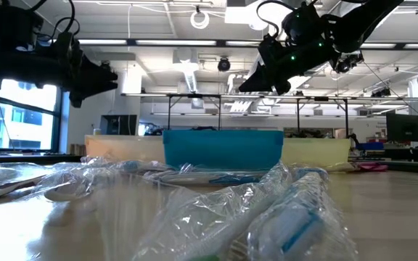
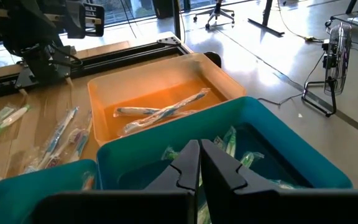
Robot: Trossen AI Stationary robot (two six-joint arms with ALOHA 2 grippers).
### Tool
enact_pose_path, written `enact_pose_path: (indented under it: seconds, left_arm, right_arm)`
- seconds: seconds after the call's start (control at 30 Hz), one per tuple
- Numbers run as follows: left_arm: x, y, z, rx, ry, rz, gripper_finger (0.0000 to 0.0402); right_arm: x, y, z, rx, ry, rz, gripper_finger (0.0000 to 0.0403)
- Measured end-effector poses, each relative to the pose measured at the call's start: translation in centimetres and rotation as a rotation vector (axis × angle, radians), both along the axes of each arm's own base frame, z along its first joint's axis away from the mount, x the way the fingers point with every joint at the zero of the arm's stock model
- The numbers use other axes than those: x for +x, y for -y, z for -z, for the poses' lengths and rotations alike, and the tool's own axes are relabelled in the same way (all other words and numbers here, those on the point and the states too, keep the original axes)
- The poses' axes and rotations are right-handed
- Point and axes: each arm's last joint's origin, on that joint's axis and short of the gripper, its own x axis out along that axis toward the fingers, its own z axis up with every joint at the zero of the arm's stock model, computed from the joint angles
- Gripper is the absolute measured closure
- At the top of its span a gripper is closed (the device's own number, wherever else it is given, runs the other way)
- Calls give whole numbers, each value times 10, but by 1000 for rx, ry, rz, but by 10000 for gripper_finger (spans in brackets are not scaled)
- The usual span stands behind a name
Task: Pick & Place Toothbrushes
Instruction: Put the blue toothbrush into the orange bin
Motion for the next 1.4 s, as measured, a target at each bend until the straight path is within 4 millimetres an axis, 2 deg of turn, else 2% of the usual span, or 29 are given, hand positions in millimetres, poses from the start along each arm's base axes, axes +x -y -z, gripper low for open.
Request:
enact_pose_path:
  seconds: [0.77, 0.93, 1.13, 1.27, 1.4]
  left_arm:
    - [0, 0, -3, -8, 32, 6, 265]
    - [2, 4, -4, 28, 24, 68, 266]
    - [7, 11, -2, 60, -12, 57, 267]
    - [10, 15, 1, 46, -85, 48, 284]
    - [13, 19, -8, 42, -201, 36, 314]
  right_arm:
    - [0, 0, 0, 0, 0, 0, 396]
    - [0, 0, 0, 0, 0, 0, 396]
    - [0, 0, 0, -8, -3, 1, 396]
    - [0, 0, 0, -10, -5, 8, 396]
    - [0, 0, 0, -34, -13, 0, 396]
